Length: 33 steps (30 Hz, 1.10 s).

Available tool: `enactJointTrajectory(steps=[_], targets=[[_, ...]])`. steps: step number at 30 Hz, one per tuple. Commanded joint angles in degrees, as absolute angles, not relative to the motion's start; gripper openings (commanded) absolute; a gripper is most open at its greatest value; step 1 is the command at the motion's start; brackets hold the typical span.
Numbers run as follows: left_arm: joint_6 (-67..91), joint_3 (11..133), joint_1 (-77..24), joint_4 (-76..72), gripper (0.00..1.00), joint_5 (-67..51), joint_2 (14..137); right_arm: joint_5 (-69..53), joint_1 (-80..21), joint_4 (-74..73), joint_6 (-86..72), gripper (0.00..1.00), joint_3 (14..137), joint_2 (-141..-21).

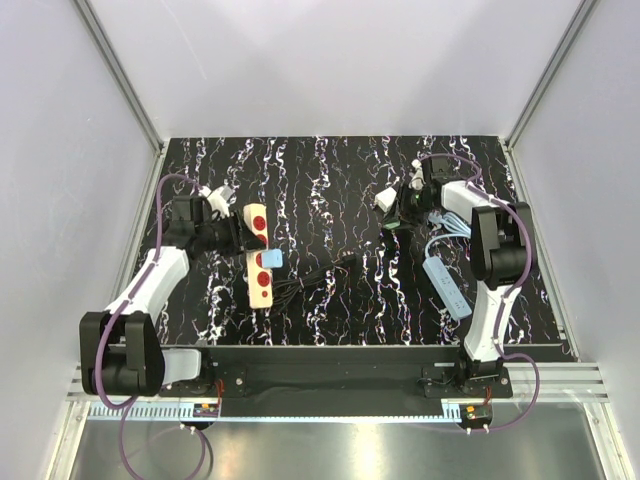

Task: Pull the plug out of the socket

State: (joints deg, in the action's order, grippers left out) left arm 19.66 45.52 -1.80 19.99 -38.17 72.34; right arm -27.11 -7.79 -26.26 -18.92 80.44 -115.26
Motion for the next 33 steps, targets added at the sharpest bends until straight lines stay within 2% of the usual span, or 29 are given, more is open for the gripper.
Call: enactJointTrajectory(steps=[1,6,10,20,27,30,31,32,33], targets=[[19.51,50.18,-2.02,18.11,0.0,-42.01,72.24,-31.9,-7.04,-25.75,-16.79,0.09,81.65,-117.15],[19.16,51.85,-2.02,18.11,0.0,-41.4,73.83,-31.99,-5.89,-26.45,-16.09,0.2,81.48,-118.12],[18.02,52.21,-2.11,18.19,0.0,-41.05,74.88,-29.98,-5.27,-26.98,-15.56,0.46,80.95,-117.51],[17.67,54.49,-2.2,17.84,0.0,-41.4,78.22,-19.45,-4.75,-33.39,-12.57,0.66,88.93,-120.58],[16.53,54.32,-2.2,18.02,0.0,-40.78,78.22,-2.48,-5.1,-43.14,-10.64,0.69,94.65,-116.48],[15.73,53.44,-2.2,17.93,0.0,-40.25,78.05,3.15,-6.67,-44.03,-10.99,0.8,92.73,-110.34],[15.73,53.35,-2.2,17.84,0.0,-40.17,78.05,4.03,-7.03,-43.95,-11.33,0.86,91.94,-108.74],[15.73,53.18,-2.2,17.84,0.0,-40.34,78.05,4.04,-7.47,-43.77,-11.86,0.97,90.37,-107.33],[15.82,53.0,-2.2,17.49,0.0,-40.25,78.05,3.09,-7.47,-42.38,-12.56,1.0,89.39,-104.53]])
